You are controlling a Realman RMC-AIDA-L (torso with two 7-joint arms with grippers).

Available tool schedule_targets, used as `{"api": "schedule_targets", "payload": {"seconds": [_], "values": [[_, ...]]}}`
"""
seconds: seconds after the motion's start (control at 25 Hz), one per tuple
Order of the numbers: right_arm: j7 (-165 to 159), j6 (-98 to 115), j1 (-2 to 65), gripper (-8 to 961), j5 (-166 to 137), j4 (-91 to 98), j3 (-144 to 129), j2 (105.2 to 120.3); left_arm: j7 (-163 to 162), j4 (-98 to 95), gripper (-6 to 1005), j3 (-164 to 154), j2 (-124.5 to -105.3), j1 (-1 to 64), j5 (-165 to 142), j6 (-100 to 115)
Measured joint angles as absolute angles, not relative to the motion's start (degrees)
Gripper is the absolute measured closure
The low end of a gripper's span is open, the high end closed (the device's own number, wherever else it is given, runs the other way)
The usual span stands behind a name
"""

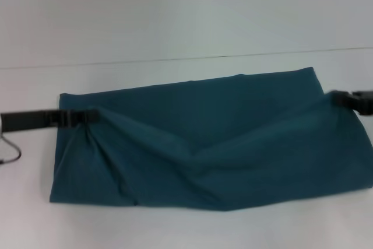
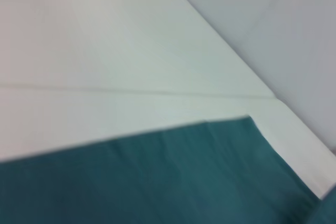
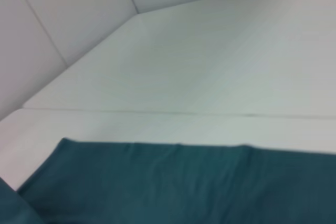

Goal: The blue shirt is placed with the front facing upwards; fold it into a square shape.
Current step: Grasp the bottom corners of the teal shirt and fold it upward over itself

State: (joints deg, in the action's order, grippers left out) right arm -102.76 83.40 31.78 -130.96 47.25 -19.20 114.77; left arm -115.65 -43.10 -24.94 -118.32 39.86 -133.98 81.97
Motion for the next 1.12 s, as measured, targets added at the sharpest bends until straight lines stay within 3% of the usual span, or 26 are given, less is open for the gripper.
{"api": "schedule_targets", "payload": {"seconds": [0.48, 1.12], "values": [[-100.74, 52.71, 40.07, 925, -130.67, 35.38, -30.67, 115.73, -115.59, -35.46, 992, -25.98, -118.67, 46.02, -132.35, 58.50], [-96.80, 38.49, 45.79, 927, -128.62, 30.70, -31.87, 116.30, -114.83, -32.36, 969, -32.72, -121.04, 50.23, -132.13, 37.19]]}}
